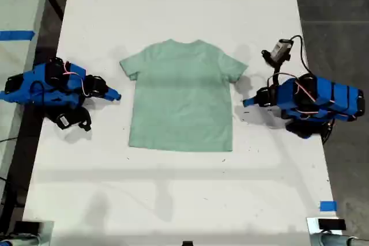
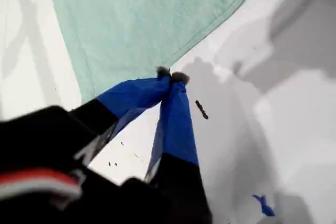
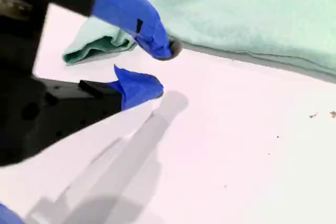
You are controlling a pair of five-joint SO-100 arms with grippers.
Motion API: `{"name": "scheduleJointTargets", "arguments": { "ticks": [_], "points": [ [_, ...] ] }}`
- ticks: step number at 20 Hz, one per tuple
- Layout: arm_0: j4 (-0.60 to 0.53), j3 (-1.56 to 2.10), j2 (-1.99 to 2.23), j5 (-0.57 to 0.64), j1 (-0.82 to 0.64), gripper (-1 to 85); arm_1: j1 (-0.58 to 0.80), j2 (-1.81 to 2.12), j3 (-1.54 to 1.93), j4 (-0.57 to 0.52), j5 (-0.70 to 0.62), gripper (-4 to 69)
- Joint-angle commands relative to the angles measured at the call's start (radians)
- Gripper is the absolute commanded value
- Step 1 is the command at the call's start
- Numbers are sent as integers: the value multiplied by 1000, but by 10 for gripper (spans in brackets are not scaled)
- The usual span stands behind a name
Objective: Fold tshirt
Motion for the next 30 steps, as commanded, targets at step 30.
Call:
{"name": "scheduleJointTargets", "arguments": {
  "ticks": [30],
  "points": [
    [-51, -811, -896, 261, -353, 0, 195, -1000, -1017, 152, 222, -10]
  ]
}}
